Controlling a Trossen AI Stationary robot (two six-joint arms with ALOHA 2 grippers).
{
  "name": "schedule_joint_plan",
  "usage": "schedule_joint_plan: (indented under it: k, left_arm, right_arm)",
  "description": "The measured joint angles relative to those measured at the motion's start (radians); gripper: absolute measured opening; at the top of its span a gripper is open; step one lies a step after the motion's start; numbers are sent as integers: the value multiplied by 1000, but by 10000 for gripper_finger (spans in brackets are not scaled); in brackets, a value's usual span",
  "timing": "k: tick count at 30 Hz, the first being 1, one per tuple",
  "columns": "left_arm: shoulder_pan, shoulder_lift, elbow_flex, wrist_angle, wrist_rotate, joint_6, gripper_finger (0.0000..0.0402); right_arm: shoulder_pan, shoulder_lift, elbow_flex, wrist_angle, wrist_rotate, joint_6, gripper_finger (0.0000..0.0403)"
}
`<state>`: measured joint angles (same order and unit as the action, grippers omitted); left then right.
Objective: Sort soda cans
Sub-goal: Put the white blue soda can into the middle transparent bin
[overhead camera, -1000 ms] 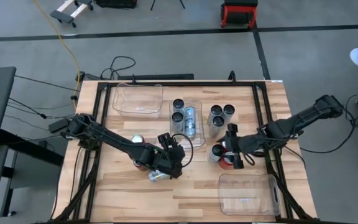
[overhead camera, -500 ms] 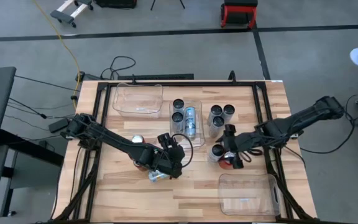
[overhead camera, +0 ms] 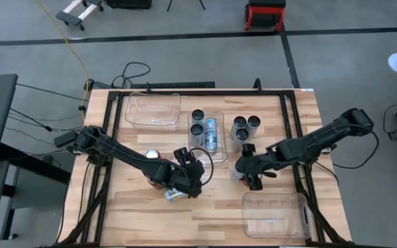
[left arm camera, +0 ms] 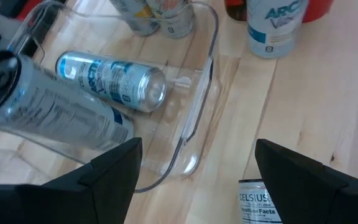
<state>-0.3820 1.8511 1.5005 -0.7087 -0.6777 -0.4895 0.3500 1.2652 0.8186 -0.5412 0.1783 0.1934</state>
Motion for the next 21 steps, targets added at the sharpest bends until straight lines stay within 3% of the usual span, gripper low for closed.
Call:
schedule_joint_plan:
  k: [6,14,21]
  left_arm:
    - [0,-4,0,-111,1,-96,306]
    - [-25,-13,0,-161,-4,-190,306]
    - [-81,-52,0,-328,-113,-341,306]
  right_arm:
    - [0,-8,47,-9,-1,-6,257]
    - [-17,-2,151,-8,-2,-90,255]
    - [-69,-1,319,2,-3,-232,255]
